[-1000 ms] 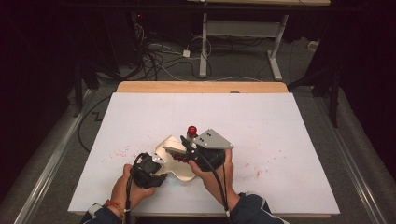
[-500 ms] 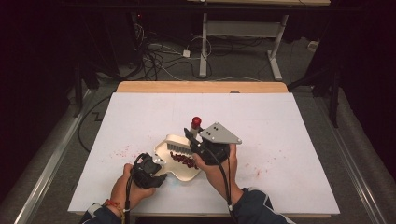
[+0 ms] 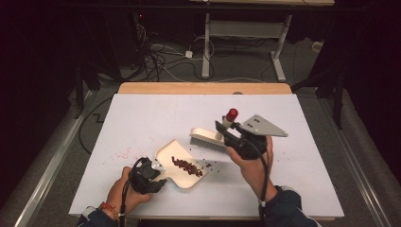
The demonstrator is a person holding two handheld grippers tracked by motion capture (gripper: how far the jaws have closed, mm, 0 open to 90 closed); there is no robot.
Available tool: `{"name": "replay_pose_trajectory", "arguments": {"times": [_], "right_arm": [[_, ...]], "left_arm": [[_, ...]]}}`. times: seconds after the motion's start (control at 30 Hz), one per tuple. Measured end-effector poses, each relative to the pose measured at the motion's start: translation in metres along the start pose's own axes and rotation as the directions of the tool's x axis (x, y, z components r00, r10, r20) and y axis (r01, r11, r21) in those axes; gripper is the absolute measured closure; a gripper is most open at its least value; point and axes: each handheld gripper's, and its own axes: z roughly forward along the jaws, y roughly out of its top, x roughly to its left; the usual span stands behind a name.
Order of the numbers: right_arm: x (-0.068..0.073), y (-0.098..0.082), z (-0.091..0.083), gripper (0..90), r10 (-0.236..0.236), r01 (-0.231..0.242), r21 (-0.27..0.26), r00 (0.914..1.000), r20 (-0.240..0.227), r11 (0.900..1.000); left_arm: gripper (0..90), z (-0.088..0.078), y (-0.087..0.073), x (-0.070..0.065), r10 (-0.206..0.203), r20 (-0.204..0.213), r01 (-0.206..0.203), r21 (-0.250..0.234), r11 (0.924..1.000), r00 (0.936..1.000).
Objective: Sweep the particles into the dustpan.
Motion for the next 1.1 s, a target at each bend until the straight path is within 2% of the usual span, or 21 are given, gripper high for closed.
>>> {"name": "replay_pose_trajectory", "arguments": {"times": [0.03,0.07,0.13,0.2,0.27,0.3,0.33,0.37,0.4,0.47,0.5,0.53,0.63,0.7,0.8,1.0,1.1], "right_arm": [[-0.007,-0.005,-0.014,69.3,0.002,-0.002,0.016,1.0000,-0.009,1.000],[-0.010,-0.007,-0.019,69.3,-0.001,0.001,0.019,0.9999,-0.012,1.000],[-0.011,-0.009,-0.025,69.4,-0.007,0.007,0.028,1.0000,-0.007,1.000],[-0.015,-0.013,-0.038,69.3,-0.050,0.050,0.066,0.9988,0.001,0.997],[-0.017,-0.014,-0.042,69.3,-0.059,0.059,0.077,0.9983,-0.005,0.995],[-0.022,-0.016,-0.048,69.3,-0.068,0.072,0.113,0.9970,-0.036,0.991],[-0.022,-0.016,-0.048,69.3,-0.068,0.072,0.113,0.9970,-0.036,0.991],[-0.024,-0.016,-0.055,69.3,-0.071,0.078,0.123,0.9953,-0.067,0.989],[-0.024,-0.016,-0.055,69.3,-0.071,0.078,0.123,0.9953,-0.067,0.989],[-0.023,-0.014,-0.062,69.3,-0.092,0.102,0.132,0.9923,-0.084,0.986],[-0.021,-0.012,-0.066,69.3,-0.106,0.122,0.148,0.9886,-0.107,0.981],[-0.021,-0.012,-0.066,69.3,-0.106,0.122,0.148,0.9886,-0.107,0.981],[-0.017,-0.015,-0.064,69.3,-0.134,0.157,0.182,0.9825,-0.129,0.971],[-0.014,-0.021,-0.053,69.3,-0.143,0.171,0.219,0.9799,-0.139,0.961],[-0.014,-0.025,-0.045,69.3,-0.151,0.178,0.232,0.9800,-0.129,0.956],[-0.017,-0.025,-0.028,69.3,-0.148,0.162,0.206,0.9856,-0.083,0.965],[-0.017,-0.023,-0.020,69.3,-0.144,0.159,0.198,0.9858,-0.086,0.967]], "left_arm": [[63.7,0.000,0.000,0.000,-0.001,-0.001,0.001,0.001,1.0000,1.0000],[63.7,0.000,0.000,-0.001,0.000,-0.002,0.000,0.003,1.0000,1.0000],[63.7,0.000,0.001,-0.001,0.002,-0.005,-0.002,0.007,1.0000,1.0000],[63.7,0.000,0.001,-0.002,0.001,-0.008,-0.001,0.007,1.0000,1.0000],[63.7,-0.001,0.001,-0.002,0.001,-0.011,-0.001,0.007,1.0000,0.9999],[63.7,-0.001,0.001,-0.003,0.001,-0.011,-0.001,0.008,1.0000,0.9999],[63.7,-0.001,0.001,-0.003,0.000,-0.011,0.000,0.009,1.0000,0.9999],[63.7,-0.001,0.001,-0.002,0.000,-0.011,0.001,0.009,1.0000,0.9999],[63.7,-0.001,0.001,-0.002,0.000,-0.009,0.001,0.009,1.0000,1.0000],[63.6,-0.001,0.000,-0.002,0.001,-0.006,-0.001,0.010,0.9999,1.0000],[63.7,-0.001,0.000,-0.002,0.001,-0.004,-0.001,0.011,0.9999,1.0000],[63.7,-0.001,0.000,-0.002,0.002,-0.003,-0.001,0.011,0.9999,1.0000],[63.6,-0.001,0.001,-0.002,0.003,-0.004,-0.003,0.013,0.9999,1.0000],[63.6,-0.001,0.001,-0.002,0.004,-0.004,-0.004,0.013,0.9999,1.0000],[63.6,-0.001,0.000,-0.001,0.004,-0.001,-0.004,0.010,0.9999,1.0000],[63.7,0.000,0.003,-0.001,0.016,-0.001,-0.016,0.015,0.9998,0.9999],[63.7,0.001,0.004,-0.001,0.017,-0.003,-0.017,0.015,0.9997,0.9998]]}}
